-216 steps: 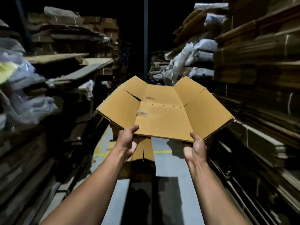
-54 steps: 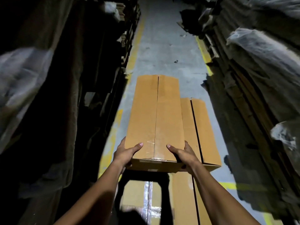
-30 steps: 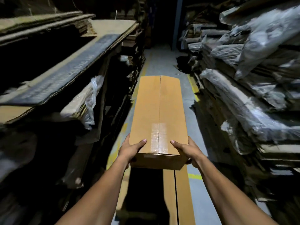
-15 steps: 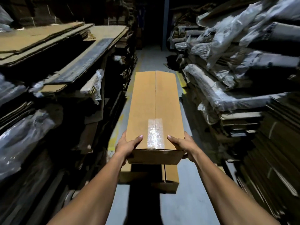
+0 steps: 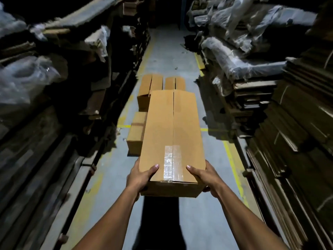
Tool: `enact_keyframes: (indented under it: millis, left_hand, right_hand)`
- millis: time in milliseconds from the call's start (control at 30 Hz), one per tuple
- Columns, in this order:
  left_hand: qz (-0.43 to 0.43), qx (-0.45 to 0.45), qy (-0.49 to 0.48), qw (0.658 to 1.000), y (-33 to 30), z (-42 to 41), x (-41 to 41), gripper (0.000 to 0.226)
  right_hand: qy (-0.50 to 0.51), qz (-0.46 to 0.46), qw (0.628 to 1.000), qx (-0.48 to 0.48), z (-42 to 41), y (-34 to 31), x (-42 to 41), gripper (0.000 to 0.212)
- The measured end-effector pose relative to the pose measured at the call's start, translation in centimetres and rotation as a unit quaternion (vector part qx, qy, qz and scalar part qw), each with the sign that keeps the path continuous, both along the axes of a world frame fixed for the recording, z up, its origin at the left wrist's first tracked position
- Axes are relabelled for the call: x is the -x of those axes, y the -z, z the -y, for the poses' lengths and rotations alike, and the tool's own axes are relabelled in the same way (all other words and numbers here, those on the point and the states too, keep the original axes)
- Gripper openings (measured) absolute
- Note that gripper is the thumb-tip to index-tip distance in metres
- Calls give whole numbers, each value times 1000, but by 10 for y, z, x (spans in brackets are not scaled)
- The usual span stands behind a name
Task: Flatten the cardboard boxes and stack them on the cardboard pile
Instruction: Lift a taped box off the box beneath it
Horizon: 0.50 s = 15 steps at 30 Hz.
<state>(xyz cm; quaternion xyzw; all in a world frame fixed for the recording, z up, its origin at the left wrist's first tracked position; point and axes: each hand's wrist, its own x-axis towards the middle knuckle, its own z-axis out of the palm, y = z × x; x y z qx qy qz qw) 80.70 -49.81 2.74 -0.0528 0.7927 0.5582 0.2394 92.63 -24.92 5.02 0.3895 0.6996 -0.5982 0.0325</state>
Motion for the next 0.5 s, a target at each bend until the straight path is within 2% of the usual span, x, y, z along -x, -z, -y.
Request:
enact_keyframes:
  millis: [200, 300, 433, 500]
  left_hand:
    - [34, 14, 13, 999, 158, 6, -92, 94]
    - [40, 23, 23, 999, 238, 9, -124, 98]
    - [36, 42, 47, 997, 346, 11, -149, 94]
    - [29, 51, 63, 996, 402, 14, -156, 100]
  right_hand:
    - [5, 44, 999, 10, 6, 155, -91, 66]
    - [7, 56, 998, 17, 10, 240, -126, 71]
    - [16, 65, 997, 25, 16, 355, -155, 73]
    - [15, 59, 998, 21, 19, 412, -165, 74]
